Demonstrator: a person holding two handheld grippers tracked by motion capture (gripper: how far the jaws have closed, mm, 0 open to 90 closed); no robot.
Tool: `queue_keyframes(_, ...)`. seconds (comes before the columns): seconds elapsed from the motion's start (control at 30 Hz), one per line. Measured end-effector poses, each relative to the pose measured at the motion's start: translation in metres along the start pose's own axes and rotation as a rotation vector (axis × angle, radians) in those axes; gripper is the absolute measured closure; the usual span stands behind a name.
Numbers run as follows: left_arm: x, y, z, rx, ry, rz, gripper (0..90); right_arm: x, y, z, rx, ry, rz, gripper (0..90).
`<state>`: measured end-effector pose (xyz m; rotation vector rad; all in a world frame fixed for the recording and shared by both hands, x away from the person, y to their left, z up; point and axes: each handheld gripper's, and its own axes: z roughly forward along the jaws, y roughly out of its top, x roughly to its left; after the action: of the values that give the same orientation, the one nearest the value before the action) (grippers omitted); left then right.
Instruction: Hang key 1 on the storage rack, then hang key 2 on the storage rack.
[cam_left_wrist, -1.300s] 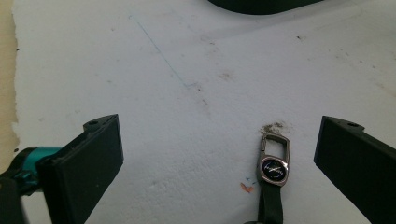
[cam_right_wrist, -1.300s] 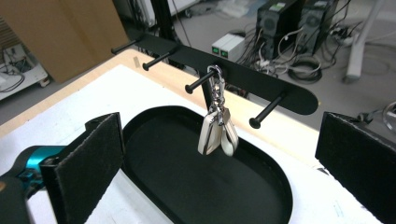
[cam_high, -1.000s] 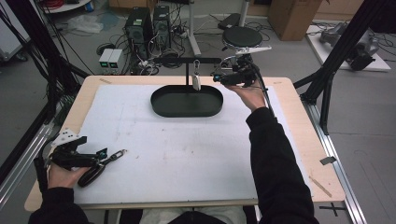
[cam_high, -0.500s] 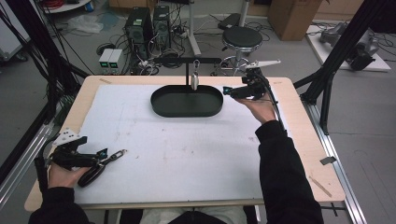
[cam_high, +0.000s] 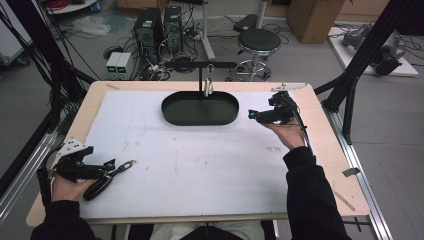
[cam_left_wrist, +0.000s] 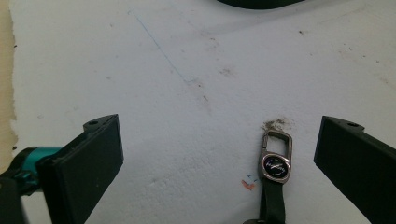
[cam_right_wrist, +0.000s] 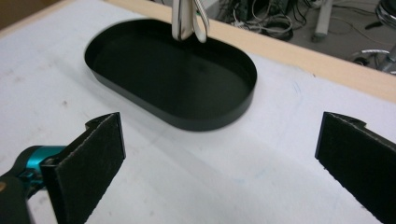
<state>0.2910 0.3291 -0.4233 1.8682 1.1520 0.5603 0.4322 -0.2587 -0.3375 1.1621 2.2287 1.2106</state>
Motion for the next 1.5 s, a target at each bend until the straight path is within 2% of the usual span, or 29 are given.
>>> queue_keyframes(0.23, 0.000, 0.000, 0.000, 0.004, -0.001, 0.000, 1.8, 0.000, -0.023, -0.006, 0.004, -0.013, 0.008, 0.7)
queue_keyframes(0.53, -0.001, 0.000, 0.000, 0.008, -0.002, 0.002, 1.8, -0.005, -0.049, -0.012, -0.006, -0.022, 0.045, 0.7)
queue_keyframes(0.63, -0.001, 0.000, 0.001, 0.010, -0.002, 0.004, 1.8, -0.006, -0.057, -0.013, 0.001, -0.027, 0.043, 0.7)
queue_keyframes(0.7, -0.002, -0.001, 0.001, 0.010, 0.000, 0.002, 1.8, -0.005, -0.061, -0.013, 0.020, -0.048, 0.038, 0.7)
queue_keyframes(0.97, -0.002, -0.001, 0.001, 0.011, -0.001, 0.001, 1.8, -0.001, -0.086, -0.020, 0.038, -0.061, 0.031, 0.7)
queue_keyframes(1.17, -0.003, -0.001, 0.000, 0.013, 0.000, 0.008, 1.8, -0.006, -0.110, -0.026, 0.067, -0.083, 0.068, 0.7)
queue_keyframes(1.27, -0.005, -0.001, 0.001, 0.019, 0.000, 0.015, 1.8, -0.006, -0.118, -0.032, 0.055, -0.096, 0.076, 0.7)
queue_keyframes(1.5, -0.008, 0.001, 0.006, 0.047, 0.004, 0.042, 1.8, -0.005, -0.129, -0.045, 0.006, -0.115, 0.057, 0.7)
